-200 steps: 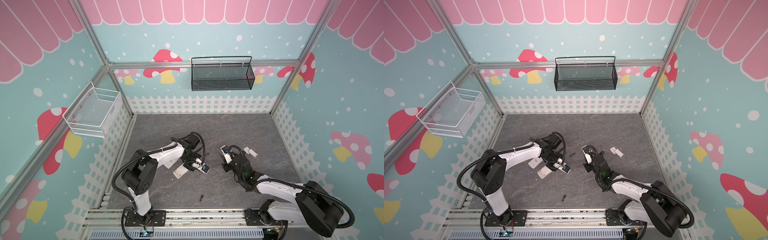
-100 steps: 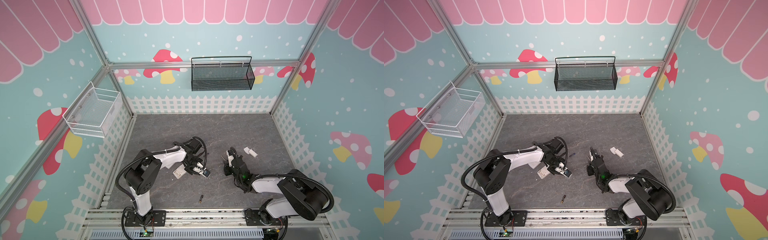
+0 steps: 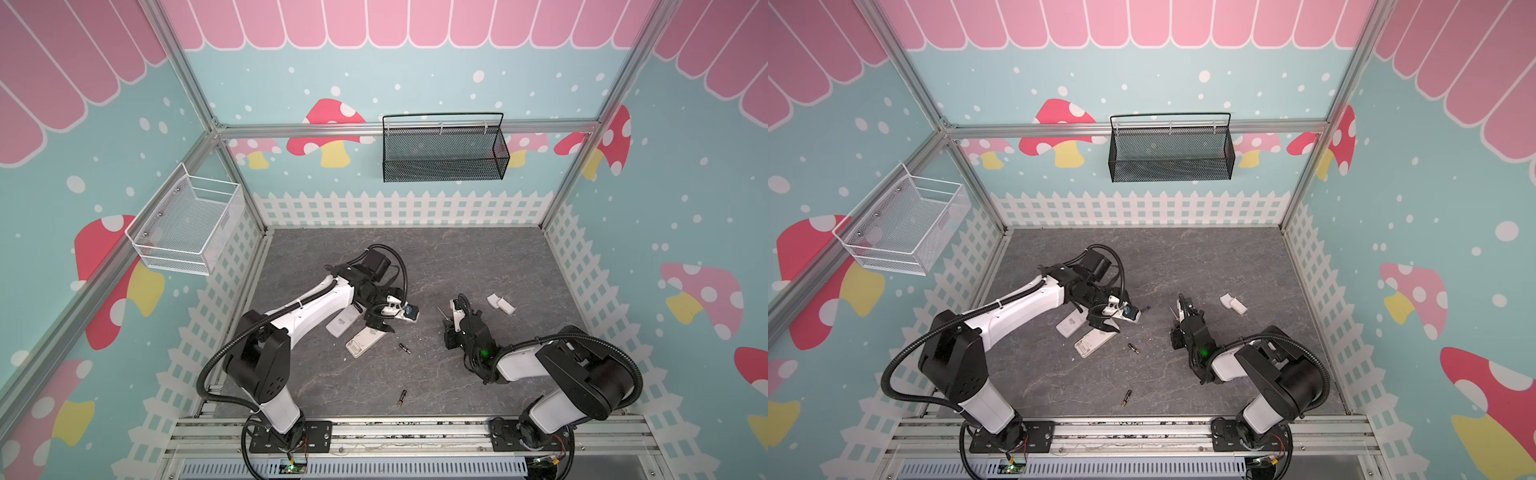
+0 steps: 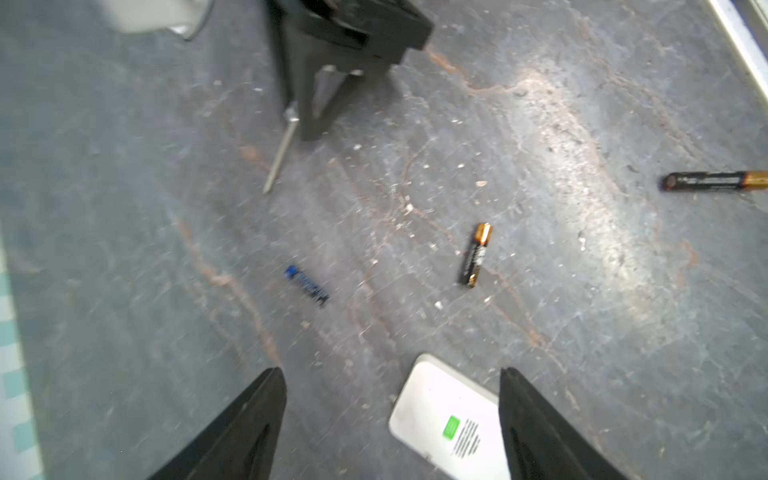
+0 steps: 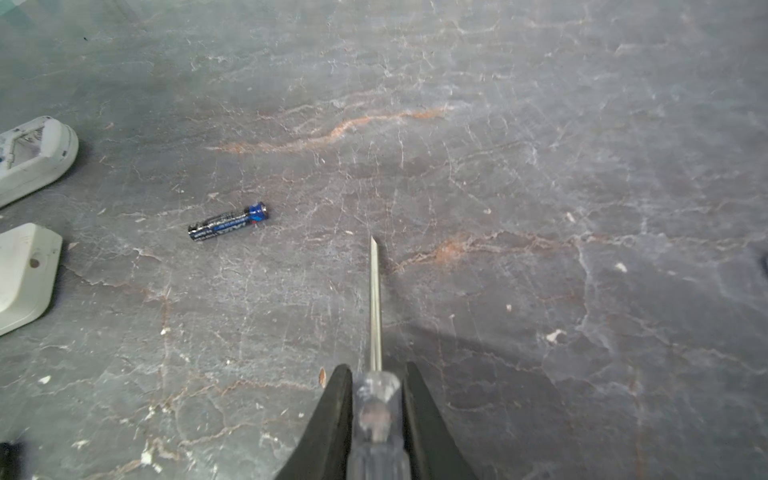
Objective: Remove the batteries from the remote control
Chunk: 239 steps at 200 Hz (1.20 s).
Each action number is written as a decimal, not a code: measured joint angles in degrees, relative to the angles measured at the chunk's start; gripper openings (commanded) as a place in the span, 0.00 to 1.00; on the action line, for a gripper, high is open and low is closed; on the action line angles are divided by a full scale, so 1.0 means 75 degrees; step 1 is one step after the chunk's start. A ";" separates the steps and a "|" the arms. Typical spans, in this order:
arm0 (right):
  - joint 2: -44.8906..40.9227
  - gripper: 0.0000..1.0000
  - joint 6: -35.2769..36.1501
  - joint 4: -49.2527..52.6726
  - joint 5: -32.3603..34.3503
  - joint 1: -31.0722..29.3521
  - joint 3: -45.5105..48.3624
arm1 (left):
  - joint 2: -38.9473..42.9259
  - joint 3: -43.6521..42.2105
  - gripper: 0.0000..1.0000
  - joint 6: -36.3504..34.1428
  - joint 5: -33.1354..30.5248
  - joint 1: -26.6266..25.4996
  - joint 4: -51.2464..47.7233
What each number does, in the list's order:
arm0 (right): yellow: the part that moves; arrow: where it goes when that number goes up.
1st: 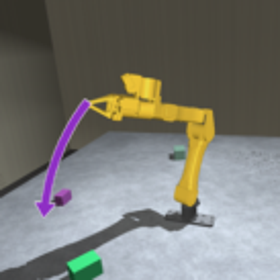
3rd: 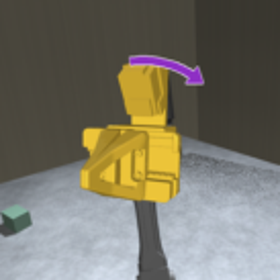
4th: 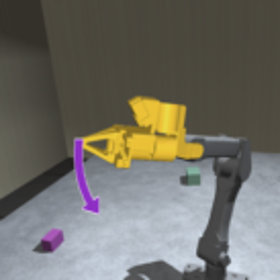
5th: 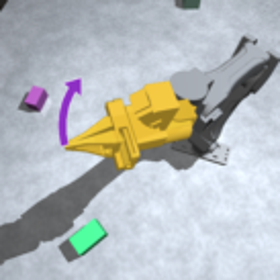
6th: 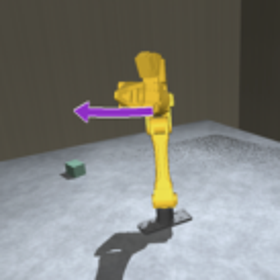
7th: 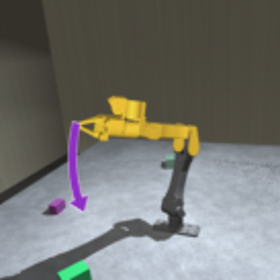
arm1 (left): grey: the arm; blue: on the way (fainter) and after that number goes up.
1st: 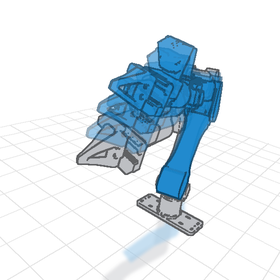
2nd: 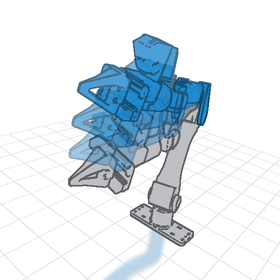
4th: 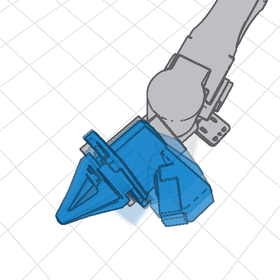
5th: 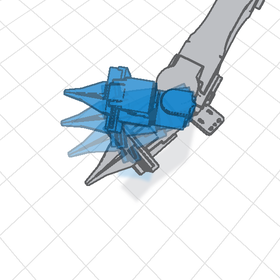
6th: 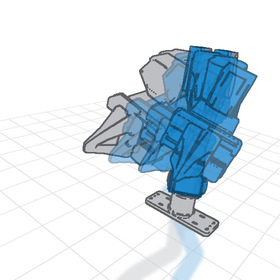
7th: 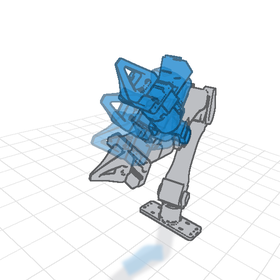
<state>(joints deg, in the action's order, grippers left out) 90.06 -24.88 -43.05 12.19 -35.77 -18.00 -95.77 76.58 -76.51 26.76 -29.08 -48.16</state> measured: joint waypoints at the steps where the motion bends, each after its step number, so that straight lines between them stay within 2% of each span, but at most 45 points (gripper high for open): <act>1: 0.0015 0.27 0.0003 0.0012 -0.0009 0.0003 0.0000 | 0.0012 0.0009 0.99 0.0020 0.0009 0.0029 0.0000; 34: 0.0064 0.29 0.0032 0.0210 -0.0032 0.0029 0.0000 | 0.0697 -0.0294 0.99 0.2002 0.0076 0.1402 0.0670; 78: -0.0087 0.33 0.0213 0.0391 -0.0052 0.0073 -0.0073 | 0.1606 -0.2247 0.99 0.5144 -0.0866 0.2675 0.3104; 102: -0.0536 0.39 0.0443 0.0670 -0.0058 0.0131 -0.0213 | 0.1699 -0.3296 0.99 0.6592 -0.1349 0.3270 0.4476; 122: -0.1125 0.51 0.0673 0.0953 -0.0026 0.0221 -0.0458 | 0.1702 -0.4013 0.99 0.7568 -0.1711 0.3675 0.5479; 171: -0.2334 0.89 0.1300 0.1393 0.0522 0.0799 -0.0941 | 0.1702 -0.4954 0.99 0.8918 -0.2145 0.3934 0.7481; 192: -0.2573 0.93 0.1606 0.1591 0.0650 0.1285 -0.1037 | 0.1652 -0.5450 0.99 0.9267 -0.2084 0.3931 0.8612; 239: -0.2617 0.93 0.2308 0.1816 0.0606 0.2425 -0.1341 | 0.1346 -0.6213 1.00 0.9684 -0.2110 0.3931 1.0328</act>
<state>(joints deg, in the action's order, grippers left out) 70.43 -7.57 -29.43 16.73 -17.58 -28.05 -85.67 29.98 -3.88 10.94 0.40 29.30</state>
